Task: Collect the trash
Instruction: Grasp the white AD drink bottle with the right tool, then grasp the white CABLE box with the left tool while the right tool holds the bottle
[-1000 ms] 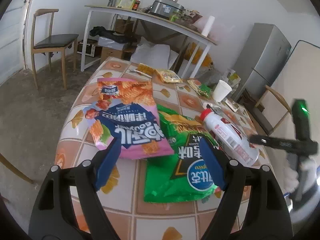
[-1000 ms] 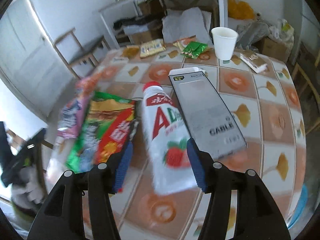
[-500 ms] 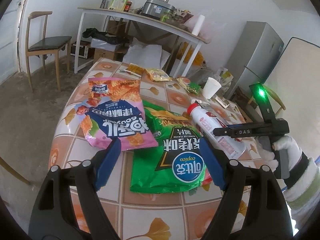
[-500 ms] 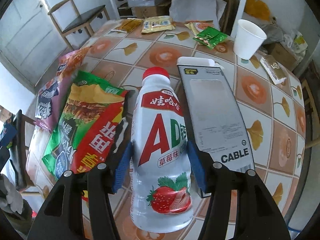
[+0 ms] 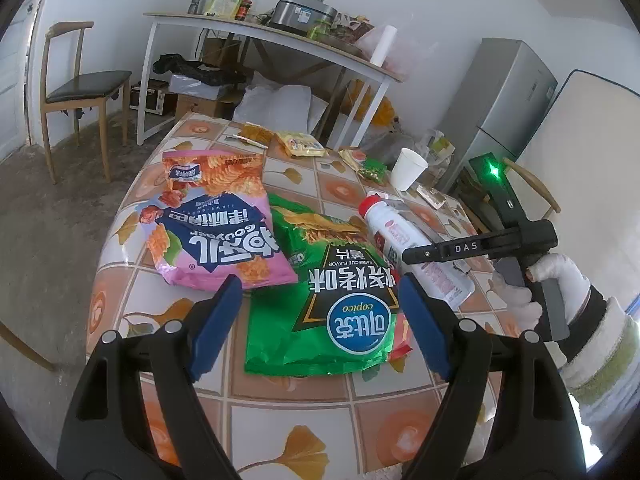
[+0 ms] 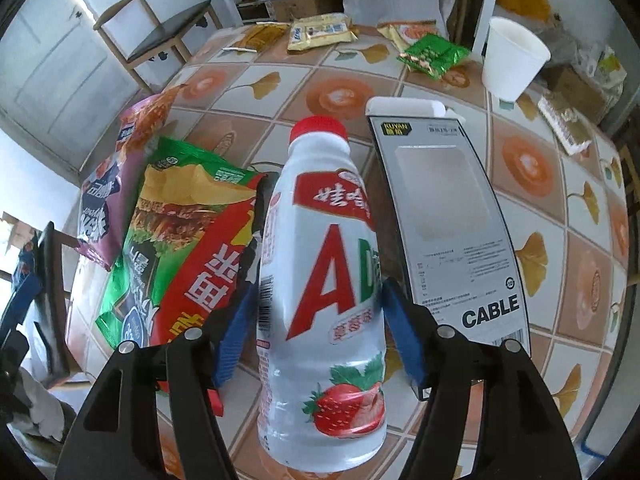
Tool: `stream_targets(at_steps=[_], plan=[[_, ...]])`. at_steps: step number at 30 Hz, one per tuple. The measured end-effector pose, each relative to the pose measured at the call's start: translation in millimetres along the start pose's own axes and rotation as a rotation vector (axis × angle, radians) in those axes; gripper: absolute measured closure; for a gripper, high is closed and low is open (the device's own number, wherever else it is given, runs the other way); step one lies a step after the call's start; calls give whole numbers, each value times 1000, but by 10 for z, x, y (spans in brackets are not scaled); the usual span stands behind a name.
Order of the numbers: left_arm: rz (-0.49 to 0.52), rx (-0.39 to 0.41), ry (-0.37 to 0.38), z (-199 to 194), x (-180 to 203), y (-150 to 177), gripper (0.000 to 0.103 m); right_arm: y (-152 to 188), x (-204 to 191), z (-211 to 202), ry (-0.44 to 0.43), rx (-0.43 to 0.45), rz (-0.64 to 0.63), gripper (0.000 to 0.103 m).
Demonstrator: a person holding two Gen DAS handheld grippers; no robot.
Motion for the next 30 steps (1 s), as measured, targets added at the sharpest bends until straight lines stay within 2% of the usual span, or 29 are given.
stream_targets(at_steps=[6,11,16,24,30], plan=[[-3,-7,2,17,2,21,27,41,43,140,-37,-47,30,40],[-3,-7,1,18,2,21,27,100,70,146,-78,-44,73,41],[-2,-9,3,22,8,29,27,257,100,41,-79,-28,85,42],[24,-20,25,33,113,-9,27,768,232,-177,-79,-10,130,42],[68,-43,81,139,370,-104,27,1332,365,-367,-59,15,190,42]])
Point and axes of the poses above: each gripper's, at about its wrist camera, not at the fingertips, and z roughly the way its jaws point, x to its right, y to its underside, the point moved 6 cm from there along z, roughly the way its jaws point, and after that the axes turned 2 degrees about -x, right-handed, at the moved point
